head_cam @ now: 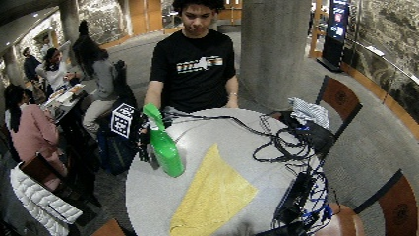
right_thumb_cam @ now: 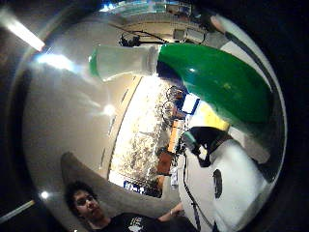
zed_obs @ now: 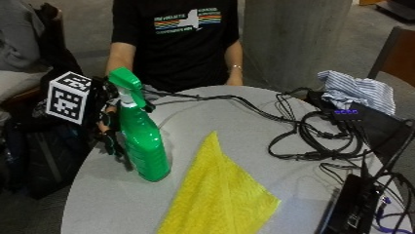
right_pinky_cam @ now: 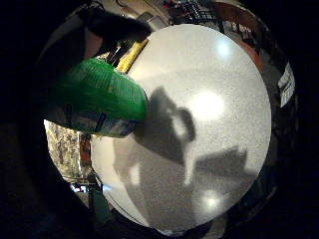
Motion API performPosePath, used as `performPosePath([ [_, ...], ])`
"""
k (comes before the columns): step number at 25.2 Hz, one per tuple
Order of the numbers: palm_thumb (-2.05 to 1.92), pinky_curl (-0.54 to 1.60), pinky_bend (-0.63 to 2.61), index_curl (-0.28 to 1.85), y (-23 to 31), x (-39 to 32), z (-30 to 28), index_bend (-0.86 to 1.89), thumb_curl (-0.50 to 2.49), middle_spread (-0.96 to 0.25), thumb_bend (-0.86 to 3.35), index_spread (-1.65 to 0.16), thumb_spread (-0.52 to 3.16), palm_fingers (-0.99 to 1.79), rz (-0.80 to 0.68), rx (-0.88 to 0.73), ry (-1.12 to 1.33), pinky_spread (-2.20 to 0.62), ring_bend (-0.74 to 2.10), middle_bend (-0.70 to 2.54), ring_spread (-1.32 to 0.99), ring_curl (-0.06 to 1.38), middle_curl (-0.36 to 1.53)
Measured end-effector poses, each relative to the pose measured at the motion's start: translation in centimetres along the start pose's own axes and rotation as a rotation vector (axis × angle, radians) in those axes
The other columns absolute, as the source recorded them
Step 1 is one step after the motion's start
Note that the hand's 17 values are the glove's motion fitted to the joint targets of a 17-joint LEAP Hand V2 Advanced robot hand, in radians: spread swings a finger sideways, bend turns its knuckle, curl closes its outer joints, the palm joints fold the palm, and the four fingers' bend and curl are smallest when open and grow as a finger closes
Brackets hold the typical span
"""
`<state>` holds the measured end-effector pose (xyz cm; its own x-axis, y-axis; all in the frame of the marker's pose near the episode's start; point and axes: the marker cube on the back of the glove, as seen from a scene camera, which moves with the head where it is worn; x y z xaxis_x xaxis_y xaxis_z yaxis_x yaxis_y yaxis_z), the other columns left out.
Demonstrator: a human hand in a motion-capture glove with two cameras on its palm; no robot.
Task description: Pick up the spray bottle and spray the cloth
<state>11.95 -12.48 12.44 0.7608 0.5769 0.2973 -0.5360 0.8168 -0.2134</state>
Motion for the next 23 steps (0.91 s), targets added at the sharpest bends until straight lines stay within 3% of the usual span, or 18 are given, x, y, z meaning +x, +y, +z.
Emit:
performPosePath([
  [5, 0.99, 0.4, 0.64, 0.17, 1.1, 0.2, -0.4, 0.15, 0.43, 0.05, 0.09, -0.33, 0.95, 0.58, -0.036, 0.087, -0.012, 0.23, 0.37, 0.2, 0.05, 0.33, 0.36],
  [16, 1.04, 0.38, 0.56, 0.22, 2.9, 0.0, -1.9, 0.12, 0.43, -0.03, 0.02, -0.26, 0.85, 1.02, -0.121, 0.325, 0.097, 0.0, 0.5, 0.29, -0.06, 0.38, 0.42],
  [21, 1.16, 0.38, 0.53, 0.28, 3.1, -0.4, -2.3, 0.22, 0.47, -0.07, 0.06, -0.22, 0.8, 1.32, -0.13, 0.362, 0.058, -0.2, 0.57, 0.32, -0.09, 0.43, 0.45],
  [23, 1.16, 0.38, 0.54, 0.3, 3.0, -0.5, -2.3, 0.22, 0.48, -0.08, 0.05, -0.21, 0.74, 1.3, -0.127, 0.356, 0.057, -0.23, 0.57, 0.32, -0.1, 0.43, 0.46],
])
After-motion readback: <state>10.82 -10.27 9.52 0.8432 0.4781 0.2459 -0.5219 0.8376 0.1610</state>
